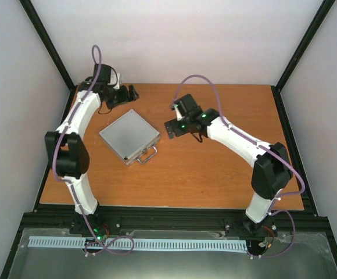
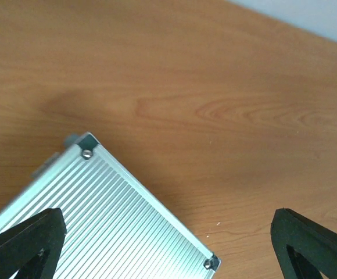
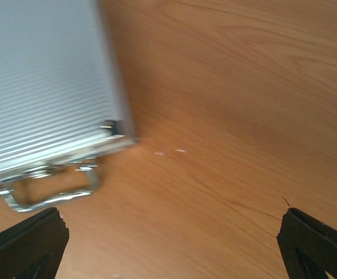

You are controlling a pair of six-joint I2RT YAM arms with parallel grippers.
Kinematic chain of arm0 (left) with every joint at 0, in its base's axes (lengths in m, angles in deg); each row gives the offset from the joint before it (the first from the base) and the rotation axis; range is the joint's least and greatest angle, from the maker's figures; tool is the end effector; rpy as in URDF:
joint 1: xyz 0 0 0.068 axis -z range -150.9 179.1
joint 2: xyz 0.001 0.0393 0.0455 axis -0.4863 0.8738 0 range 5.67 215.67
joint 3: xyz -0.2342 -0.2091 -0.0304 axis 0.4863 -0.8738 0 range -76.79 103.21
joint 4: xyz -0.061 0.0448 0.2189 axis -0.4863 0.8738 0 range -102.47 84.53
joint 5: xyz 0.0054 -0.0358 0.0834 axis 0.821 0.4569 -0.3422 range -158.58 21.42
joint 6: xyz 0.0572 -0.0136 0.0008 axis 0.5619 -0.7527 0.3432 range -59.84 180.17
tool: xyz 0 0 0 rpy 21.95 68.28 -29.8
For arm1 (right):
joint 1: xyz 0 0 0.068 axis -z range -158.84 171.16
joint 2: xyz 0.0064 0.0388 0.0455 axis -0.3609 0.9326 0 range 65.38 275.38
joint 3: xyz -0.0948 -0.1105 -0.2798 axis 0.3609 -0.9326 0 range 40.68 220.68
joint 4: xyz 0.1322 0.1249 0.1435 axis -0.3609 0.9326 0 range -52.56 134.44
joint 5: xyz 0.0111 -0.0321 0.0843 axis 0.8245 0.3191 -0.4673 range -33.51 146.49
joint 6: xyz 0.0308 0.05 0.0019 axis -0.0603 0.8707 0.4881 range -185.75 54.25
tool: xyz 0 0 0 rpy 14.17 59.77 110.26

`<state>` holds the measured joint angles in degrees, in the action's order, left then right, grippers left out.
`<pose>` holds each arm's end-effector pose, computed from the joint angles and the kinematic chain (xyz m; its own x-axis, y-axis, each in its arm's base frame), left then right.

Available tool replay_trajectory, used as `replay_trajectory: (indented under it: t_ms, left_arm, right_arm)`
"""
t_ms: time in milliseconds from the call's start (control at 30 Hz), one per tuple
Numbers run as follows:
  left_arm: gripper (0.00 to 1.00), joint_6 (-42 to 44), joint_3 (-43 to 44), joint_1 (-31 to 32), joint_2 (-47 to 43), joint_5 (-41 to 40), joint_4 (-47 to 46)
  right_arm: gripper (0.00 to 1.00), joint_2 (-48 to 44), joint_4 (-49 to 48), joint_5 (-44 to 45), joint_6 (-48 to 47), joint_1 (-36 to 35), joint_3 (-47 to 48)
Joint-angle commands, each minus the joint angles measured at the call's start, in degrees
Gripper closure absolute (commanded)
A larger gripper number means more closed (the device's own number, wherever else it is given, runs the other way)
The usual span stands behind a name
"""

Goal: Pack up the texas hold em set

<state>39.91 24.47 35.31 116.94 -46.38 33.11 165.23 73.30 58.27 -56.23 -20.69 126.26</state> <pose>0.4117 -0.0611 0.3287 -0.8776 -0.2269 -0.4223 0.0092 0.8728 -0.4880 0.2755 0.2448 0.3330 -0.6717 -0.3796 -0.6362 -0.5485 0.8321 0.0826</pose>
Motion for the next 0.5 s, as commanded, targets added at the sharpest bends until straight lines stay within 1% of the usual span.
replay_trajectory:
  t_ms: [0,133,300,467]
  left_arm:
    - [0.00,3.3,2.3,-0.2,-10.2,-10.1,4.4]
    - [0.00,5.6,-3.3,-0.2,-17.3,-14.1,2.2]
    - [0.00,6.7,-9.3,-0.2,-23.9,-13.2,-0.7]
    - [0.00,6.9,-12.1,-0.2,-26.9,-12.1,-0.9]
  right_arm:
    - [0.00,-3.8,7.1,5.4,2.8,5.7,-0.6]
    - [0.00,-7.1,6.4,8.9,3.8,7.3,-1.5]
    - [0.00,-8.3,7.3,10.9,3.8,7.6,-1.8]
    - [0.00,-9.6,6.9,10.5,4.0,8.0,-3.3]
